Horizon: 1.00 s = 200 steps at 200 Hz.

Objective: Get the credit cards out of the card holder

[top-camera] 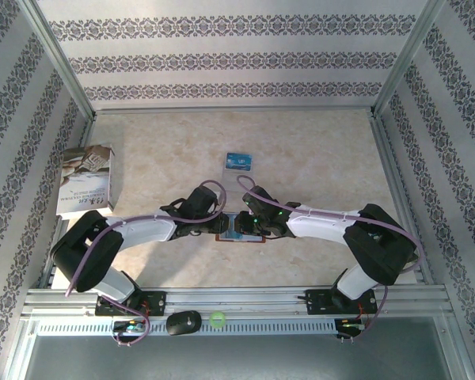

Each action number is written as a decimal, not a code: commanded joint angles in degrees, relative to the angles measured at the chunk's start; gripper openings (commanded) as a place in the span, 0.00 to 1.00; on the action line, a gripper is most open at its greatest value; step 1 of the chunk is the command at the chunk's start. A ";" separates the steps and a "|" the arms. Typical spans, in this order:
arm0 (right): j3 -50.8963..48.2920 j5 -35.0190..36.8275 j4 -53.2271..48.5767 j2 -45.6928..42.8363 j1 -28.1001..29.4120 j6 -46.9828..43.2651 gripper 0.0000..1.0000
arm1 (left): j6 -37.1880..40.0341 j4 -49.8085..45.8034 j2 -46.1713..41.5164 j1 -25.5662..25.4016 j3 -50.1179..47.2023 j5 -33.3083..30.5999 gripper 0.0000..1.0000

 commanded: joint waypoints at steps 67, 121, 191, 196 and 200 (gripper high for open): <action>-0.64 1.15 -0.39 1.73 -1.17 -0.45 0.28 | 1.39 1.24 5.46 -0.88 2.33 -1.91 0.18; -0.81 -0.15 0.89 2.79 -1.92 -0.42 0.28 | 0.34 -0.93 6.30 -0.88 0.11 -1.41 0.13; -2.31 -1.51 2.62 2.73 -2.85 0.32 0.29 | 0.77 -2.41 5.37 -0.88 -0.98 -1.53 0.10; -2.18 -2.19 2.95 2.94 -2.85 0.28 0.29 | 0.78 -2.38 5.51 -0.95 -0.92 -1.27 0.10; -2.13 -2.67 3.34 3.12 -2.89 0.27 0.28 | 0.78 -2.46 5.68 -0.89 -0.92 -1.18 0.10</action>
